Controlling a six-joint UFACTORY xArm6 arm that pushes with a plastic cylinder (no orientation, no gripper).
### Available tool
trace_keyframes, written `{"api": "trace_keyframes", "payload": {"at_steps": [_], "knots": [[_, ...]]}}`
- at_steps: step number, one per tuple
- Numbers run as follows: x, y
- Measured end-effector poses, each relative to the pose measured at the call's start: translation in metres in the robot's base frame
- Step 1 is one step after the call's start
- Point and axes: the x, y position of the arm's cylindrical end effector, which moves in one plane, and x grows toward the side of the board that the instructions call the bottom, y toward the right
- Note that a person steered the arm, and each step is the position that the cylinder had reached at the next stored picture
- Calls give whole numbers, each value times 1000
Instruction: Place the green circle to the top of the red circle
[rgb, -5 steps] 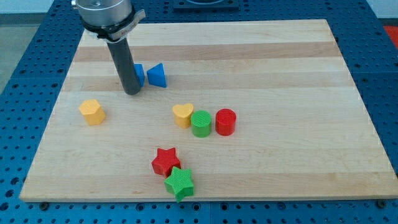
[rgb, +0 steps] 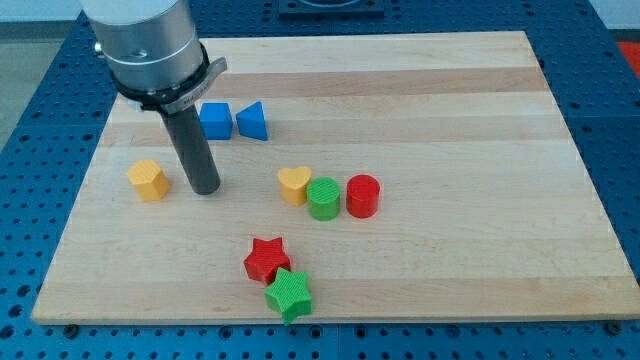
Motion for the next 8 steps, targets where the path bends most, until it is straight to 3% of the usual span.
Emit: {"api": "trace_keyframes", "payload": {"at_steps": [4,5,8], "knots": [[73,7],[84,33],[69,57]]}}
